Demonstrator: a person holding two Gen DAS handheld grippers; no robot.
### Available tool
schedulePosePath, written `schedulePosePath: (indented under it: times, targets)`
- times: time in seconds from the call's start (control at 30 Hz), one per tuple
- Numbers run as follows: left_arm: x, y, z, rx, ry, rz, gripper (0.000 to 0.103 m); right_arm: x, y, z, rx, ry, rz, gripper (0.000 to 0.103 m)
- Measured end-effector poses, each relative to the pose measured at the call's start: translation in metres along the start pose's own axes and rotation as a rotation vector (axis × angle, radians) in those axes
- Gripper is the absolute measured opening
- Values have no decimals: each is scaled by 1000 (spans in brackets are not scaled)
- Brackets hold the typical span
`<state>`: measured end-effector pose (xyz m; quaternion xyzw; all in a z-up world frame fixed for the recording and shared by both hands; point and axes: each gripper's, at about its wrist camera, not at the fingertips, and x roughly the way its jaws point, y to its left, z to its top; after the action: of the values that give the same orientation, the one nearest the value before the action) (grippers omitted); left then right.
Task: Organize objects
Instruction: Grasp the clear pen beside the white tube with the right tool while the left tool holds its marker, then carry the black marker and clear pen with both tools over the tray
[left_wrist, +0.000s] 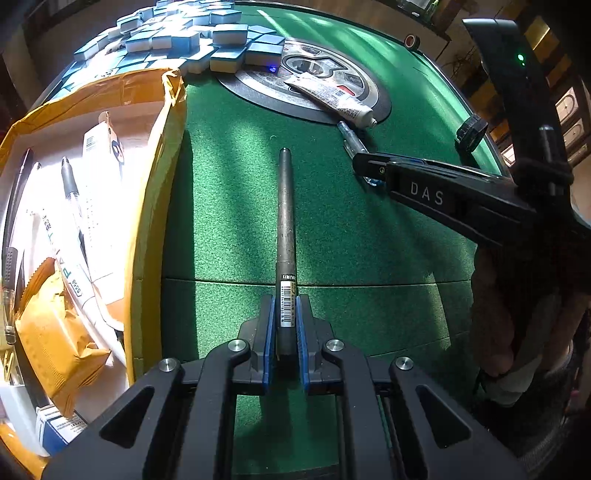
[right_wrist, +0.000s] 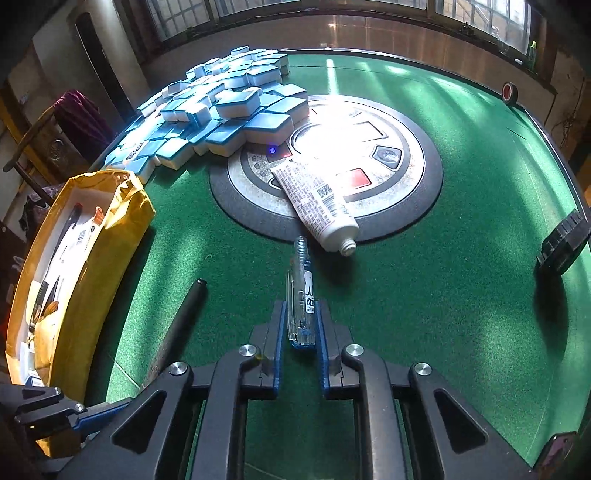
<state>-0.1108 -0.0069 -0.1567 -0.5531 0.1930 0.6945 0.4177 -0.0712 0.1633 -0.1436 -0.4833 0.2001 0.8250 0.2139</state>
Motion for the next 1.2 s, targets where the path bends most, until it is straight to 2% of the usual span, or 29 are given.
schedulePosePath:
  times: [0.13,0.23,0.37,0.4,0.57,0.63,0.67,0.73,0.8,1.0,1.2]
  targets:
    - [-3,-4,-12,13,8,-10,9,-17,4,-33,28,11,48,13]
    - [-4,-3,-13,-6,19,-53,9,-28,3,-55,63,9,88,13]
    - [-14,-8,-3,-2,-24,-35,15,-37,-4,-69,113,-8,107,13]
    - [-13,-12,1,12,-31,-30,18,-37,-6,-70,122,-11,110,13]
    - [8,-26,17,69,-3,34,18,-40,-7,-74,148,-20,116,13]
    - [11,-31,18,98,-20,73,18,-40,-7,-76,152,-22,118,13]
    - [13,-32,18,107,-17,93,17,-41,-7,-77,154,-23,119,13]
    - [13,-33,17,113,-32,124,8,-42,-7,-80,157,-25,120,13]
    - [12,-31,14,117,-39,131,8,-43,-6,-81,158,-26,123,13]
    - [-11,-21,1,67,-75,50,7,-51,4,-85,180,-43,191,13]
    - [-60,11,-18,-28,-122,-47,8,-76,40,-80,136,-95,272,13]
